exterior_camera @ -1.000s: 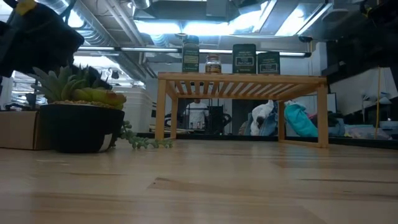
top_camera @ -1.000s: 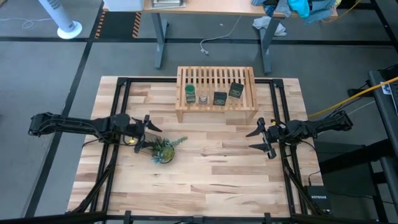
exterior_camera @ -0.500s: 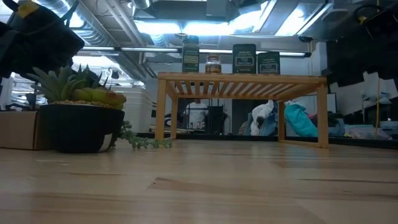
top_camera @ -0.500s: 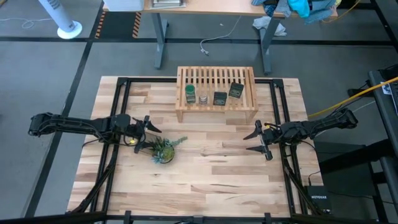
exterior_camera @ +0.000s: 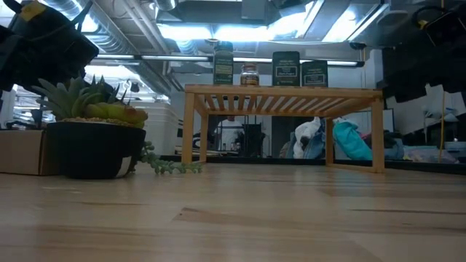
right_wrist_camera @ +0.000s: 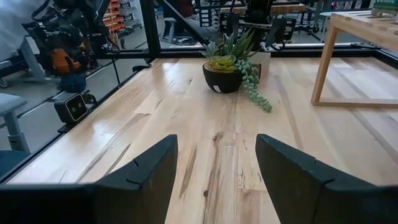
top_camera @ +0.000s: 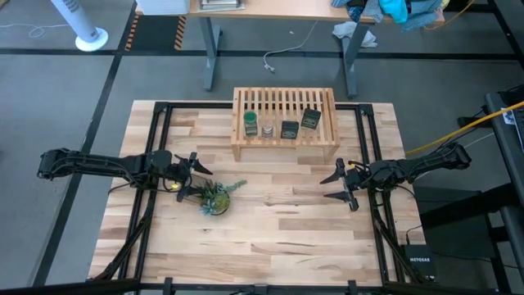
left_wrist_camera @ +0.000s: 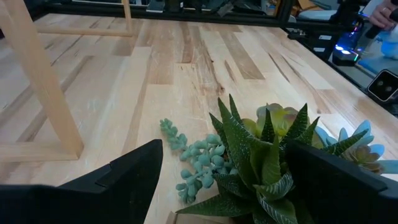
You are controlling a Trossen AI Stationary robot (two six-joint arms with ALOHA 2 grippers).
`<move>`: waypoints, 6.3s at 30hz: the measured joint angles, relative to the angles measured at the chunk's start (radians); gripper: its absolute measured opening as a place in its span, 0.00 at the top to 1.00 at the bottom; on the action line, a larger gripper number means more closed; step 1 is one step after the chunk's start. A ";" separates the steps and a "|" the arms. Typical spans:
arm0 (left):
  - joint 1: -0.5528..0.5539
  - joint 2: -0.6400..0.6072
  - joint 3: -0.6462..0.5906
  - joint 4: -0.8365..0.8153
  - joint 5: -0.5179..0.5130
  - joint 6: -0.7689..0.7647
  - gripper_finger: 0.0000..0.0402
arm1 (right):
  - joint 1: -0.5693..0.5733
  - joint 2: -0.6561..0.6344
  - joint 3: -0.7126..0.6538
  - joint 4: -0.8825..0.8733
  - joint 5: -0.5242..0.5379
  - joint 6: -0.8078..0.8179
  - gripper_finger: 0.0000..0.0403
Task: Shelf spices
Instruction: Return to Home Position
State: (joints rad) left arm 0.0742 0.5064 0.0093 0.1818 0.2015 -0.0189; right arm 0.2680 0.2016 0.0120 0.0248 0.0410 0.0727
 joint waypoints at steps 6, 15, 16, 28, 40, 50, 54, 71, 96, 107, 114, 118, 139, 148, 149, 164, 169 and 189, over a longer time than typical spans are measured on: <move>0.000 -0.021 0.000 -0.020 0.000 0.000 0.18 | 0.000 0.000 0.000 -0.001 0.000 0.000 0.45; 0.000 -0.227 0.000 -0.138 -0.008 0.000 0.18 | 0.000 0.000 0.000 -0.002 -0.001 0.001 0.45; 0.000 -0.250 0.000 -0.138 -0.009 0.000 0.18 | 0.000 0.000 0.000 -0.002 -0.001 0.001 0.45; 0.000 -0.485 0.000 -0.138 -0.008 0.000 0.18 | 0.000 0.000 0.000 -0.001 -0.001 0.001 0.45; 0.000 -0.502 0.000 -0.138 -0.007 0.000 0.18 | 0.000 0.000 0.000 0.001 -0.001 0.001 0.45; 0.000 -0.502 0.000 -0.139 -0.007 0.000 0.18 | 0.000 -0.011 0.000 0.001 -0.001 0.001 0.45; 0.000 -0.502 0.000 -0.139 -0.007 0.000 0.18 | 0.000 -0.051 0.000 0.000 -0.001 0.001 0.45; 0.000 -0.502 0.000 -0.139 -0.007 0.000 0.18 | 0.000 -0.200 0.000 0.006 0.003 0.000 0.45; 0.000 -0.501 0.000 -0.140 -0.007 0.000 0.18 | 0.000 -0.200 0.000 0.003 0.003 0.000 0.45; 0.000 -0.501 0.000 -0.140 -0.007 0.000 0.18 | 0.000 -0.200 0.000 0.003 0.003 0.000 0.45; 0.000 -0.501 0.000 -0.140 -0.007 0.000 0.18 | 0.000 -0.200 0.000 0.003 0.003 0.000 0.45; 0.000 -0.501 0.000 -0.140 -0.007 0.000 0.18 | 0.000 -0.200 0.000 0.003 0.003 0.000 0.45; 0.000 -0.501 0.000 -0.140 -0.007 0.000 0.18 | 0.000 -0.200 0.000 0.003 0.003 0.000 0.45; 0.000 -0.501 0.000 -0.140 -0.007 0.000 0.18 | 0.000 -0.200 0.000 0.002 0.003 0.000 0.45; 0.000 -0.501 0.000 -0.140 -0.007 0.000 0.18 | 0.000 -0.200 0.000 0.002 0.003 0.000 0.45; 0.000 -0.501 0.000 -0.140 -0.007 0.000 0.18 | 0.000 -0.200 0.000 0.002 0.003 0.000 0.45; 0.000 -0.501 0.000 -0.140 -0.007 0.000 0.18 | 0.000 -0.200 0.000 0.002 0.003 0.000 0.45; 0.000 -0.501 0.000 -0.140 -0.007 0.000 0.18 | 0.000 -0.199 0.000 0.002 0.003 0.000 0.45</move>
State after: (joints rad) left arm 0.0745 0.0051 0.0092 0.0420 0.1944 -0.0193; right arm 0.2680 0.0025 0.0116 0.0269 0.0437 0.0731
